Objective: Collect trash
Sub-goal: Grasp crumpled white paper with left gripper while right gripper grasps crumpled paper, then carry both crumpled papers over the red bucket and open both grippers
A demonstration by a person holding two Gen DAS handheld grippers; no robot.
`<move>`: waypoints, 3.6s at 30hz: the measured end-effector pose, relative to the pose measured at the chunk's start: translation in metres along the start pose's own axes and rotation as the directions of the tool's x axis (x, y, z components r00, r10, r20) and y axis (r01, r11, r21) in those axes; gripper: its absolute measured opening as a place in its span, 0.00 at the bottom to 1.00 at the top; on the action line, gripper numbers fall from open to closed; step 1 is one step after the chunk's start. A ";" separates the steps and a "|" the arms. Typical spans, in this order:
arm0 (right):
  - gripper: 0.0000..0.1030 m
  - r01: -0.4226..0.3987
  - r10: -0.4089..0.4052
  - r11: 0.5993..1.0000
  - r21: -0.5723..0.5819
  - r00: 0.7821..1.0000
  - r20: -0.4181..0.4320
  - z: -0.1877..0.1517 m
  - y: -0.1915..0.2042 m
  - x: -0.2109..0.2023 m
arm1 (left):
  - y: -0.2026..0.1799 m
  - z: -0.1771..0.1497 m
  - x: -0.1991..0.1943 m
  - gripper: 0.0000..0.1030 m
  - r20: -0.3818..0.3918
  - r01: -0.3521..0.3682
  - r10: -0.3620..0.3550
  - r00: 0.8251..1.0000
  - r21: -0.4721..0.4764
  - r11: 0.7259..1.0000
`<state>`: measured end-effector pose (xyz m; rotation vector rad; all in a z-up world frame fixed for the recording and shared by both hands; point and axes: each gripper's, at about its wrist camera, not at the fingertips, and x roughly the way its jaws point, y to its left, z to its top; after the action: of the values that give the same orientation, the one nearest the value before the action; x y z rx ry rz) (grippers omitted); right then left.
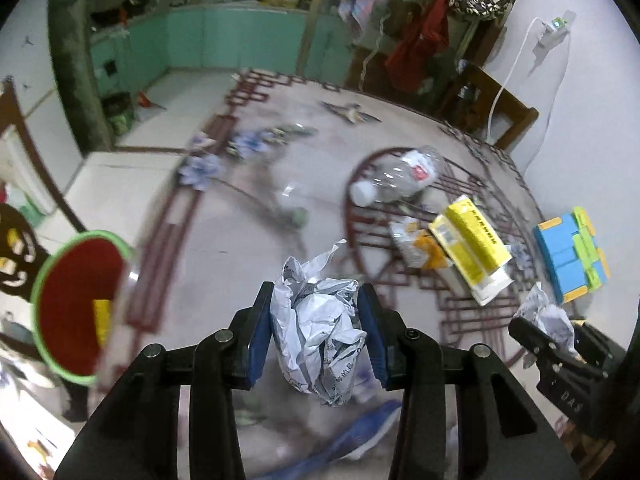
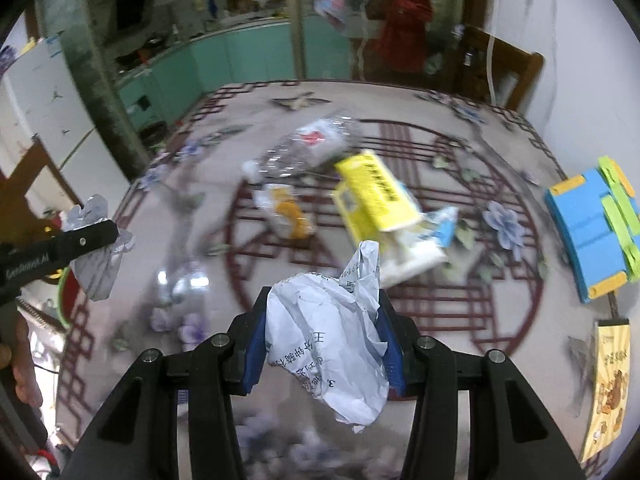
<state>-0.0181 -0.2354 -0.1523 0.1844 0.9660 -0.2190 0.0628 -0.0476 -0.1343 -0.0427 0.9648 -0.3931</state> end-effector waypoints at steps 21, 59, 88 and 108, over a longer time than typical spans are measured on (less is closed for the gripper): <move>0.45 -0.069 0.070 0.997 -0.021 0.996 0.048 0.019 0.157 -0.002 | 0.139 0.014 -0.065 0.39 0.123 -0.080 0.080 0.989 -0.006 0.997; 0.45 -0.237 0.244 0.951 -0.197 0.970 0.009 0.049 0.341 0.022 | 0.295 -0.007 -0.033 0.39 -0.041 -0.174 0.171 0.984 -0.117 0.978; 0.46 -0.352 0.319 0.904 -0.243 0.933 -0.167 0.047 0.388 0.075 | 0.331 -0.008 0.007 0.41 -0.166 -0.189 0.165 0.972 -0.143 0.971; 0.64 -0.397 0.371 0.865 -0.307 0.918 -0.141 0.046 0.401 0.077 | 0.339 0.005 0.003 0.73 -0.117 -0.204 0.185 0.976 -0.178 0.963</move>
<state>0.1668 0.1315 -0.1674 0.0734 1.0068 0.3226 0.1724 0.2659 -0.2041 -0.1004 1.0927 -0.1220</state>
